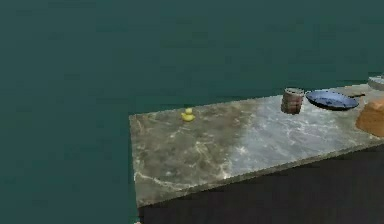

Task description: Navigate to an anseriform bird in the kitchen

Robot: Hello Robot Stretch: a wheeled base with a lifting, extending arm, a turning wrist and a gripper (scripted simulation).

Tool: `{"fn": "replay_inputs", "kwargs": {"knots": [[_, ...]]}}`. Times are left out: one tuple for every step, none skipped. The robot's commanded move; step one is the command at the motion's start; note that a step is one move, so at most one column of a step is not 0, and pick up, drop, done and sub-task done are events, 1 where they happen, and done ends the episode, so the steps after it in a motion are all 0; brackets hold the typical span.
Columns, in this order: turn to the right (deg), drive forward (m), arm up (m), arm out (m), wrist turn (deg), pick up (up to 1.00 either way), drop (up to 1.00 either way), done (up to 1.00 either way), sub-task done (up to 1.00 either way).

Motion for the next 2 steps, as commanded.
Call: {"fn": "replay_inputs", "kwargs": {"knots": [[0.0, 1.0, 0.0, 0.0, 0.0, 0.0, 0.0, 0.0, 0.0], [0.0, 0.0, 0.0, 0.0, 0.0, 0.0, 0.0, 1.0, 0.0]]}}
